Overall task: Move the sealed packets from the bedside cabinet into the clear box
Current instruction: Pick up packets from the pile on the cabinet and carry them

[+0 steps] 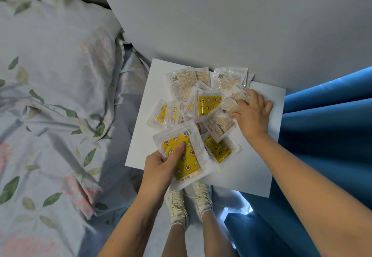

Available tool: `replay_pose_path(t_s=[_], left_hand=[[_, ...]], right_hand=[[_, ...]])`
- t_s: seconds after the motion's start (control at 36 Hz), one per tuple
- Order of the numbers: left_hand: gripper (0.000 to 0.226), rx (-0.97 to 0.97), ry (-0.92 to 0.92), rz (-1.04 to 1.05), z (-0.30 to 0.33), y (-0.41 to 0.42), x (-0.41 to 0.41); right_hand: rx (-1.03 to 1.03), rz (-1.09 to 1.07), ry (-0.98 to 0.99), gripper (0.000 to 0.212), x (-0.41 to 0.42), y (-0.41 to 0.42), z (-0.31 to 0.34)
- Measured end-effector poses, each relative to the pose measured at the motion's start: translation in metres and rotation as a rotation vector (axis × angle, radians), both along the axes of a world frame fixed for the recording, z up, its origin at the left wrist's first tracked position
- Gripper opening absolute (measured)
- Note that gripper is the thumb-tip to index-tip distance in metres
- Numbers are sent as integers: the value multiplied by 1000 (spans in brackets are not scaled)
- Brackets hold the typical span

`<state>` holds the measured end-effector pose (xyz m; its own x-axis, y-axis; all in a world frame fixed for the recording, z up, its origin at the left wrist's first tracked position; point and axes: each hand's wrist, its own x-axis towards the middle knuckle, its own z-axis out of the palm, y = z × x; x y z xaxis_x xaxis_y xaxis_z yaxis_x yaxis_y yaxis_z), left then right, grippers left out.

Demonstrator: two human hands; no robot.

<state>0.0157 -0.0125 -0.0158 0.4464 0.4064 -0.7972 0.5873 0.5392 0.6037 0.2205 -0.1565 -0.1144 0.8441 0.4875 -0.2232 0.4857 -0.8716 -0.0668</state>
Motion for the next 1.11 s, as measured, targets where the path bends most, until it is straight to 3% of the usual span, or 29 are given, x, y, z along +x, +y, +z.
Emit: replay_pose_path(t_s=[0.28,0.42,0.53,0.72,1.0,1.11], left_hand=[[14,-13,10,-1,2,-5,-6],[17,-14,4,-7,6,-8,-13],[19,-9,13,-11,8,-8,-17],[14,-1,13,-10,9,-10,-20],[13,6,7,-14,6,-14,-21],[12,11,1,-18,7,-14,-21]], right_hand=[[-161,66,84,49,15,1,16],[233,-130,344,49,6,-6,19],[289,-136,329,47,-2,-10,18],[106,-126,288,60,-12,-4,12],[-95,82,25,43,-18,-6,-3],[-60,8,47,46,-15,-2,-4]])
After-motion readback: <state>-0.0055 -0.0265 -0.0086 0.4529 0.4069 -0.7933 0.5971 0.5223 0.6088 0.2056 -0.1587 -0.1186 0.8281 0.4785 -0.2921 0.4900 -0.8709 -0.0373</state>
